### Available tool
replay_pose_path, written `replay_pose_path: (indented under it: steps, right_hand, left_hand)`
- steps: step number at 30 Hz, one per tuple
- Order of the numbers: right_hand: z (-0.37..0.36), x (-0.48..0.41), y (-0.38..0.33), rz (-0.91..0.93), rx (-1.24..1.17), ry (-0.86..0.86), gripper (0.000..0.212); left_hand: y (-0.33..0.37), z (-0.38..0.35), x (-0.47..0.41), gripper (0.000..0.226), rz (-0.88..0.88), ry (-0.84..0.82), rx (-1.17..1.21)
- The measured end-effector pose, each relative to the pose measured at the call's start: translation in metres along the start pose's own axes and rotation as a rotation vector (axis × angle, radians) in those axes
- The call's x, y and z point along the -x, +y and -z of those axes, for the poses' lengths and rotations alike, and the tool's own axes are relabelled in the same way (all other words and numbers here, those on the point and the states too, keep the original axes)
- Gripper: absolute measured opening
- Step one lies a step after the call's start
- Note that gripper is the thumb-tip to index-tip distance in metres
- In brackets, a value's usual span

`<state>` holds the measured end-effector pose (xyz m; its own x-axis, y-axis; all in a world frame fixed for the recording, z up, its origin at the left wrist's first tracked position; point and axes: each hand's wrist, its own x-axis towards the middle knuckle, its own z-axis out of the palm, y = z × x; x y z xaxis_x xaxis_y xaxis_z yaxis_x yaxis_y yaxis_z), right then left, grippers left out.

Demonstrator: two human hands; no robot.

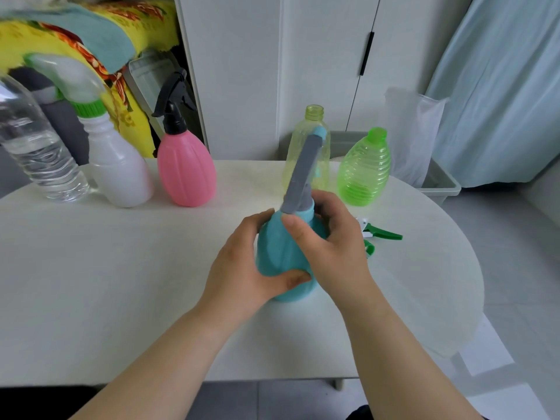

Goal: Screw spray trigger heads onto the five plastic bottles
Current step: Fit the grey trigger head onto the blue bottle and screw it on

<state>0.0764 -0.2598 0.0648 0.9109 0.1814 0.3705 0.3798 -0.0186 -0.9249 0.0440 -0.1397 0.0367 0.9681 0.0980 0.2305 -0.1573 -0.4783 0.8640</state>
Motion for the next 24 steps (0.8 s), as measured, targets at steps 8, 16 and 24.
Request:
replay_pose_path:
  steps: [8, 16, 24]
  right_hand:
    - [-0.002, 0.003, -0.003, -0.057, -0.039, -0.073, 0.032]
    - [0.0, -0.001, 0.006, -0.125, -0.251, -0.022, 0.021]
    - [0.008, 0.002, 0.005, -0.175, -0.24, -0.12, 0.019]
  left_hand:
    - [-0.005, 0.004, 0.001, 0.08, 0.011, 0.005, -0.023]
    - [-0.01, 0.005, -0.001, 0.078, 0.014, -0.036, 0.071]
    - [-0.007, 0.009, -0.006, 0.075, 0.008, -0.102, 0.096]
